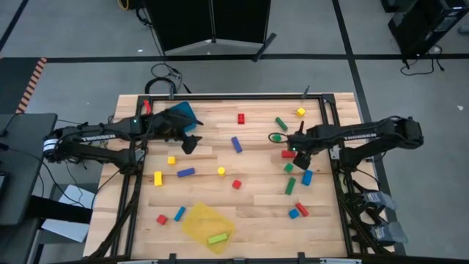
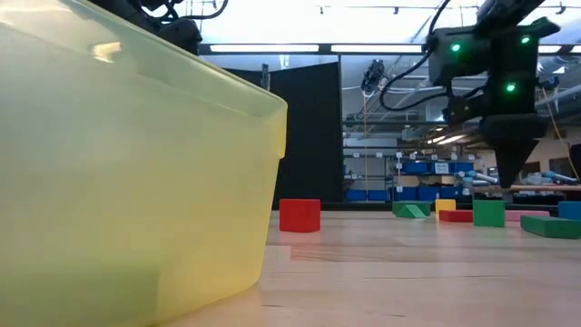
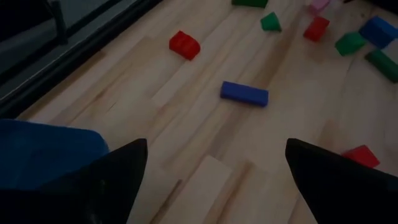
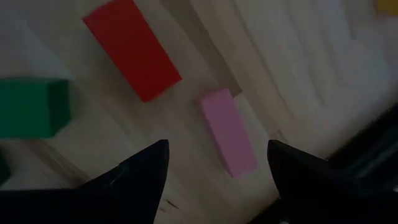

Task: Sort blocks by size
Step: Put the large pink block into the yellow bin

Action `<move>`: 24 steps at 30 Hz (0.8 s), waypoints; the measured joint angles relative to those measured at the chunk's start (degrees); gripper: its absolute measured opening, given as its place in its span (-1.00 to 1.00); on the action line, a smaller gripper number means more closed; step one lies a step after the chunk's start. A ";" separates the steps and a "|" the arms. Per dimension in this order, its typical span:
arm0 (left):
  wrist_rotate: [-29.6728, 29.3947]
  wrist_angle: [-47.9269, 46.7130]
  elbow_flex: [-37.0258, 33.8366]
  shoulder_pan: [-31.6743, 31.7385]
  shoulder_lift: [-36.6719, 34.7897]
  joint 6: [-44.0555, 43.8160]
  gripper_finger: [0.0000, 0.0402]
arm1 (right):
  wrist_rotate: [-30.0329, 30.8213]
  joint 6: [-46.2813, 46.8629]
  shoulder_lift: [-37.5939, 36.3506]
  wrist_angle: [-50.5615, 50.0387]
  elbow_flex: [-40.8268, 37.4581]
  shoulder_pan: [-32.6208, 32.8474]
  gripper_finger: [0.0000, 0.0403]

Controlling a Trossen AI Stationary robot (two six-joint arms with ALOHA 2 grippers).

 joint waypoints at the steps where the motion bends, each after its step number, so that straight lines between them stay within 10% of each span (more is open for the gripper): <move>1: -0.01 0.00 0.00 -0.20 0.00 -0.02 0.94 | -0.64 -0.87 0.44 0.34 0.00 -0.54 0.41; 24: -0.34 1.68 -0.02 -4.43 0.02 -0.02 0.94 | -3.81 -13.58 18.72 2.51 1.55 -11.88 0.39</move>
